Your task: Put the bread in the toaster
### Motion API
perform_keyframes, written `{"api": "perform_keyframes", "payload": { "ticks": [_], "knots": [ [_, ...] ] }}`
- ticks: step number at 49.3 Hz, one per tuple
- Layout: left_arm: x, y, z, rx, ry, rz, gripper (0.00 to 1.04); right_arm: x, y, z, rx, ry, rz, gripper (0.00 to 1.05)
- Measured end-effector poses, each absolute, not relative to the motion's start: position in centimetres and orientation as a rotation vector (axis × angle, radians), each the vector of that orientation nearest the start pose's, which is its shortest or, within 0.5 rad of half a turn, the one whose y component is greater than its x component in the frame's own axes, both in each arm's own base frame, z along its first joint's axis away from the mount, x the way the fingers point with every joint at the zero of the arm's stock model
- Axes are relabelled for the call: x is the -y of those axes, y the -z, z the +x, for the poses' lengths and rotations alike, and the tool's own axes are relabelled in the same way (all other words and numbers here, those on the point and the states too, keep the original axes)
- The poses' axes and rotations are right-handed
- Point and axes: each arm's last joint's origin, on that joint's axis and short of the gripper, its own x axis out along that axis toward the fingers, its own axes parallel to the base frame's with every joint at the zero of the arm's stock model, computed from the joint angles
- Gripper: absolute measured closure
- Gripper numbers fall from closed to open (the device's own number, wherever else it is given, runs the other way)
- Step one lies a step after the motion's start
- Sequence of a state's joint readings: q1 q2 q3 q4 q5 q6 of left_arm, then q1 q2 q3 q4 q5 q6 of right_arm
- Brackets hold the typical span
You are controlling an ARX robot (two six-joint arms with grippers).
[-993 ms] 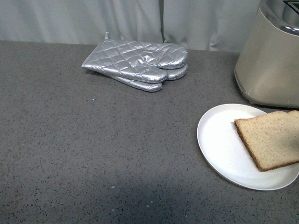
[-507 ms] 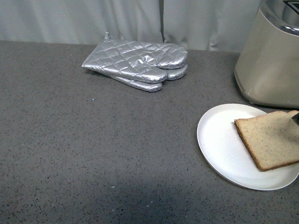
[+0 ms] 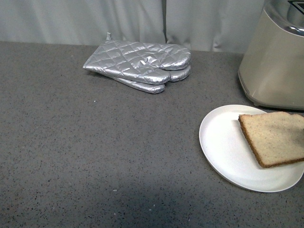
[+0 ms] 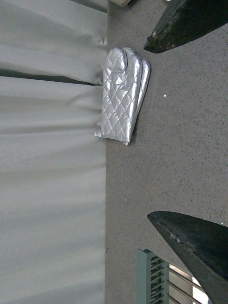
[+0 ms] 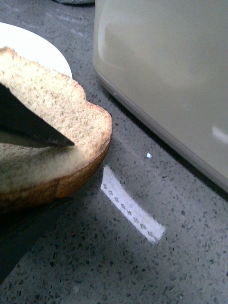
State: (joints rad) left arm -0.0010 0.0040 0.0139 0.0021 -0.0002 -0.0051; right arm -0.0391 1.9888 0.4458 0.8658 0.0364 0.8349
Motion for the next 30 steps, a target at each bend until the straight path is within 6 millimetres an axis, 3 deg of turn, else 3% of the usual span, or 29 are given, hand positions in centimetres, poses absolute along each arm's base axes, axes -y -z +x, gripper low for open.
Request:
{"api": "perform_keyframes", "payload": {
  "ticks": [5, 12, 23, 30],
  "knots": [
    [0.0, -16.8, 9.7, 0.012, 0.001, -0.005, 0.07, 0.9, -5.1, 27.2, -0.589, 0.331, 0.803, 0.90],
    [0.0, -16.8, 9.7, 0.012, 0.001, -0.005, 0.07, 0.4, -6.5, 27.4, -0.565, 0.304, 0.808, 1.02],
    [0.0, -16.8, 9.7, 0.012, 0.001, -0.005, 0.07, -1.1, -9.8, 27.2, -0.516, 0.257, 0.819, 1.03],
    [0.0, -16.8, 9.7, 0.012, 0.001, -0.005, 0.07, -2.2, -13.6, 26.3, -0.439, 0.255, 0.830, 1.03]
  ]
}}
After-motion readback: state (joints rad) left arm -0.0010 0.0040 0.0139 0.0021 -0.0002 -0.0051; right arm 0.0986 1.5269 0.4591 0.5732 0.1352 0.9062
